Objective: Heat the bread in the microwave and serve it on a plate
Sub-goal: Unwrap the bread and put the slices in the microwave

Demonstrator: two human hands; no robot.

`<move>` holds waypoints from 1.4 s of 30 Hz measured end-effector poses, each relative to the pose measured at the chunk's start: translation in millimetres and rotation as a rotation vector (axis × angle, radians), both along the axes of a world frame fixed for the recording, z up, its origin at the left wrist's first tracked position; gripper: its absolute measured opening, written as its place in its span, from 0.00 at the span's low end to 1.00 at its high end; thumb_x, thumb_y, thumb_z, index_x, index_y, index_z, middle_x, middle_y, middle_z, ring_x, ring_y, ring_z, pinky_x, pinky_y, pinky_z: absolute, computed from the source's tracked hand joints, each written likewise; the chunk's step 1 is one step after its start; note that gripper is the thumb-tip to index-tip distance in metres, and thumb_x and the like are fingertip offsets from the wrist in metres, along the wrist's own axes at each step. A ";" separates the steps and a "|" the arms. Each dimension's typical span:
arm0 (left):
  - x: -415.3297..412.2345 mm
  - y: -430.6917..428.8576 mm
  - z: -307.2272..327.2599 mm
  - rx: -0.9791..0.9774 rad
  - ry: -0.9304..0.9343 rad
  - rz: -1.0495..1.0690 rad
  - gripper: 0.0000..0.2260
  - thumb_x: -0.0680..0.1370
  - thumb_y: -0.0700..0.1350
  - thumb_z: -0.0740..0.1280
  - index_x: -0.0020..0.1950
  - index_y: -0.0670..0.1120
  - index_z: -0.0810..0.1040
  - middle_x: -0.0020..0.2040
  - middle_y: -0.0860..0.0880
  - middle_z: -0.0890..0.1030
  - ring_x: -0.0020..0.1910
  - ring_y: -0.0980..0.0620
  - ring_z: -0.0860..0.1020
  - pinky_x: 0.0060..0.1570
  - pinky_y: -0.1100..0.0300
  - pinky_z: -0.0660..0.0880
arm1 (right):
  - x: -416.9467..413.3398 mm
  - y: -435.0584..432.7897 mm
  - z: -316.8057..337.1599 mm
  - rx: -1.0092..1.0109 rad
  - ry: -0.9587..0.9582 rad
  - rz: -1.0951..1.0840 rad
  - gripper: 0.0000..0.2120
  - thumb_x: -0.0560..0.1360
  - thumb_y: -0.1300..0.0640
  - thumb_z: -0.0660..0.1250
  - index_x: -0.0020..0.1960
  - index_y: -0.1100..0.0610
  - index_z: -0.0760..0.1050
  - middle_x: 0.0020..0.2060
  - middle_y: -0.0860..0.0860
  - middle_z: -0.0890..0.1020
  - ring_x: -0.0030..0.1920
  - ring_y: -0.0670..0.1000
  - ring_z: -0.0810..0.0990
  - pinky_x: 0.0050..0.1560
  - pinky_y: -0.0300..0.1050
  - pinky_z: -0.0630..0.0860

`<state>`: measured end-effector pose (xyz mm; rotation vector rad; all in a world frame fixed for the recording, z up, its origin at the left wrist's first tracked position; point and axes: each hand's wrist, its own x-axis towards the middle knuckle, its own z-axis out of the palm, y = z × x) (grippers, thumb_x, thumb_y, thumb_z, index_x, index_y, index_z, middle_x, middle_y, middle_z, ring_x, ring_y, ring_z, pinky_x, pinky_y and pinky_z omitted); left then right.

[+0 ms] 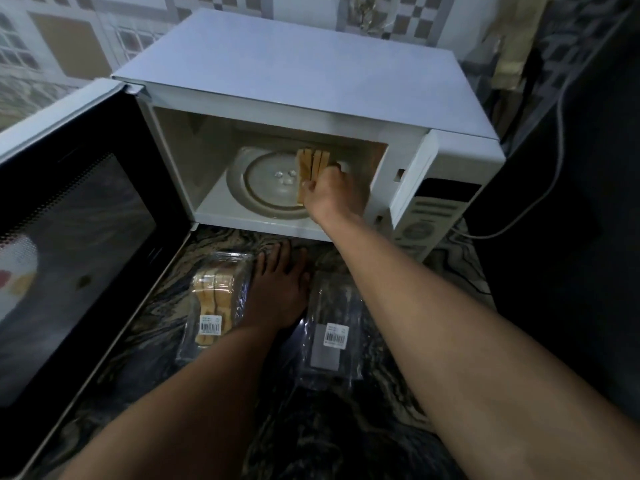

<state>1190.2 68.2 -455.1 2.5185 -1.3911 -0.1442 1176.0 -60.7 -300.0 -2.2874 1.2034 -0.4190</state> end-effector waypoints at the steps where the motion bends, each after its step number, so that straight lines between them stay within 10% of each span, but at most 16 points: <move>1: -1.4 1.6 2.1 0.017 0.023 -0.009 0.30 0.81 0.57 0.39 0.81 0.49 0.56 0.82 0.41 0.52 0.81 0.41 0.48 0.78 0.42 0.44 | -8.1 5.8 2.9 -0.012 0.012 0.031 0.06 0.81 0.52 0.64 0.50 0.55 0.72 0.42 0.51 0.78 0.38 0.49 0.76 0.30 0.39 0.64; 22: -89.2 133.7 11.3 -0.031 0.132 -0.157 0.32 0.78 0.38 0.61 0.81 0.40 0.54 0.81 0.41 0.53 0.81 0.42 0.50 0.76 0.54 0.38 | -107.4 143.3 15.5 -0.127 0.055 0.156 0.16 0.78 0.65 0.62 0.66 0.62 0.72 0.53 0.58 0.81 0.50 0.60 0.80 0.41 0.48 0.74; 27: -94.0 186.8 1.0 -0.254 0.043 -0.179 0.21 0.69 0.36 0.67 0.62 0.38 0.82 0.60 0.38 0.82 0.59 0.36 0.80 0.59 0.40 0.78 | -112.0 178.3 -1.1 -0.162 0.044 0.196 0.14 0.77 0.65 0.64 0.62 0.61 0.76 0.56 0.58 0.81 0.56 0.60 0.79 0.49 0.50 0.77; 31: -82.4 223.6 2.9 -0.337 -0.015 0.032 0.09 0.76 0.41 0.64 0.51 0.43 0.82 0.48 0.43 0.79 0.47 0.41 0.77 0.43 0.51 0.75 | -111.9 208.7 -23.4 -0.272 0.109 0.396 0.15 0.72 0.69 0.65 0.58 0.63 0.76 0.53 0.58 0.80 0.55 0.60 0.78 0.51 0.49 0.76; 42: -45.1 221.0 26.8 -0.436 0.342 0.578 0.12 0.79 0.46 0.65 0.61 0.47 0.80 0.51 0.43 0.85 0.53 0.40 0.81 0.52 0.48 0.78 | -96.7 236.4 -66.2 -0.260 0.297 0.555 0.07 0.76 0.63 0.65 0.53 0.59 0.78 0.52 0.61 0.81 0.51 0.63 0.82 0.43 0.49 0.75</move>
